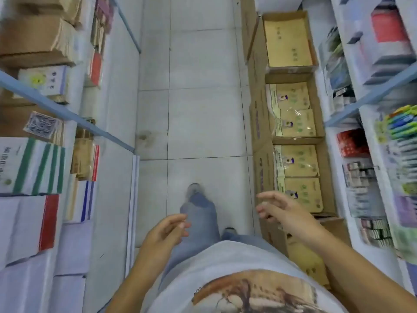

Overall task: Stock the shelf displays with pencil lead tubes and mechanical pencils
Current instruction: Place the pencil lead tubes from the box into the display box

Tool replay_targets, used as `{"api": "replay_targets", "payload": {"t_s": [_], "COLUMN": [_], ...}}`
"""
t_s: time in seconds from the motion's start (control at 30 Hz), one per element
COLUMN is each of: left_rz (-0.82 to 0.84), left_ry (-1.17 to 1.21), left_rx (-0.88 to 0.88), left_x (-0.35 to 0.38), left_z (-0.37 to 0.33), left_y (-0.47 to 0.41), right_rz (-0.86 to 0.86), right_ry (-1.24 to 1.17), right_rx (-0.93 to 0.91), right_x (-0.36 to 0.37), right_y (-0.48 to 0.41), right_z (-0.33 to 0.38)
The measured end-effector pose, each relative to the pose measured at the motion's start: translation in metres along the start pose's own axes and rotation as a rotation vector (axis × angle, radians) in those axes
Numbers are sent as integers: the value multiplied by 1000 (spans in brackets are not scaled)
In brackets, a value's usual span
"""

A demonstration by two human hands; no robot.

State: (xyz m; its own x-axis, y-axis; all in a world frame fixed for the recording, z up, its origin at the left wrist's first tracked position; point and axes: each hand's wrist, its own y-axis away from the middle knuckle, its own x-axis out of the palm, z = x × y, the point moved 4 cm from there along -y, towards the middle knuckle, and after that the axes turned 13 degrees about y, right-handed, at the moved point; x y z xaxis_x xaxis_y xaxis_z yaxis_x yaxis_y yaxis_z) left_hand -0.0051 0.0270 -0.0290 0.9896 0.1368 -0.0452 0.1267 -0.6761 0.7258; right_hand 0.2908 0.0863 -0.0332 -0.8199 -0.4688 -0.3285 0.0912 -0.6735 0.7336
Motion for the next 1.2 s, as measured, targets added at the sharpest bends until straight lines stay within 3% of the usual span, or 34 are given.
{"api": "replay_targets", "payload": {"t_s": [0.23,0.47,0.7,0.87,1.2], "left_rz": [-19,104,202,144,-27], "left_ry": [15,-9,-78,-57,58], "left_rx": [-3,62,115,129,59], "left_x": [-40,-41,1,35,41], "left_z": [-81,-251,-403,-496,-661], "left_y": [-128,-267,-405,-500,-638], "right_rz": [34,-49,-134,-111,-11], "right_ry": [41,-49,-134,-134,59], "right_rx": [4,81,172,156,5], "right_x": [-17,-75,-151,-225,-378], "right_y": [-126,-219,-322,-436,-629], "right_z": [105,216,275,344,571]}}
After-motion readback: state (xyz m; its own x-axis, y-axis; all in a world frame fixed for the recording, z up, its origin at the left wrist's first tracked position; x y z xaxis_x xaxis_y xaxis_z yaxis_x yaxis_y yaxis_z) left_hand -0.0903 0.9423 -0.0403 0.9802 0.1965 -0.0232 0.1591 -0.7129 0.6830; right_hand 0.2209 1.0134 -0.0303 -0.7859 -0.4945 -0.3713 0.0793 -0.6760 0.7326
